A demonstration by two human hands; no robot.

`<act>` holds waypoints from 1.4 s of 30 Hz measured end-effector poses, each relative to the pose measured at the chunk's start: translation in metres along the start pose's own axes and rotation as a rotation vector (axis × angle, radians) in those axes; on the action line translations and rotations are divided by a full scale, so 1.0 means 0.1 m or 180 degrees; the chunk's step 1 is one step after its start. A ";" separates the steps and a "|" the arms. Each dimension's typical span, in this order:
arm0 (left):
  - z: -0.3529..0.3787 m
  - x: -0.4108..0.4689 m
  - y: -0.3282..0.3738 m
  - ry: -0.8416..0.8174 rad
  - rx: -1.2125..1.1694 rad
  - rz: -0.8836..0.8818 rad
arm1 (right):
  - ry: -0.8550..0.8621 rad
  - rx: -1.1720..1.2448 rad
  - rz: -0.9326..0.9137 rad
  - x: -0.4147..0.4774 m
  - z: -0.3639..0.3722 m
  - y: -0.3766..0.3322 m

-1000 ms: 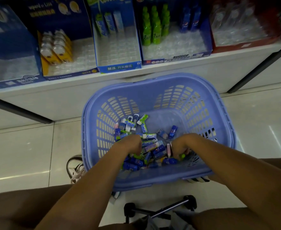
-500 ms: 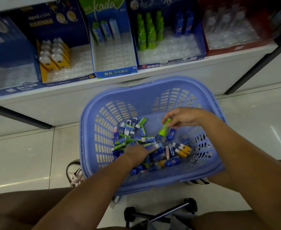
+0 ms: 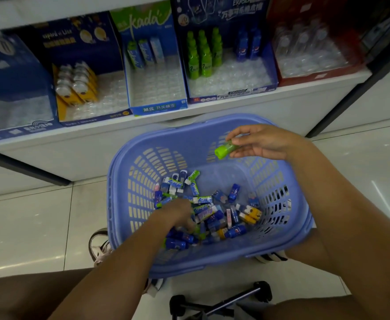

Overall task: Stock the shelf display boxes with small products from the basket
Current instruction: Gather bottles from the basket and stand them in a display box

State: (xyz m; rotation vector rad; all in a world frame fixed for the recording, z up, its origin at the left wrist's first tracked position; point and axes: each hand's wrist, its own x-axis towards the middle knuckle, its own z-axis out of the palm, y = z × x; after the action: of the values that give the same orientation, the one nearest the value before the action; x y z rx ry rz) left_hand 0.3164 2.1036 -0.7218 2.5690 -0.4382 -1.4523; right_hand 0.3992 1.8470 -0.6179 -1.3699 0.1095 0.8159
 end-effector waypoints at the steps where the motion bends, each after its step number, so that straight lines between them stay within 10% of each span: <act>1: -0.10 -0.02 -0.01 -0.0025 -0.0429 0.0011 | 0.0001 0.0092 -0.0069 -0.02 0.00 -0.05; 13: -1.19 -0.47 0.28 0.0588 -0.5625 0.1737 | 0.0805 -0.0412 -0.0954 -0.14 0.18 -0.58; 27: -1.66 -0.74 0.53 0.1426 -0.6400 0.2453 | 0.2108 -0.1268 -0.1955 0.25 0.18 -1.14; 42: -1.71 -0.64 0.52 0.1970 -0.6418 0.2048 | 0.2418 -0.2971 -0.1591 0.67 -0.09 -1.54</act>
State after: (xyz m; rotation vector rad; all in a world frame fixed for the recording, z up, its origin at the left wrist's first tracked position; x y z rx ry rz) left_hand 0.4224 2.0746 -0.5672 0.8414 0.2612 -0.2132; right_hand 0.5391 1.8724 -0.5285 -2.4083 -0.0421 -0.1734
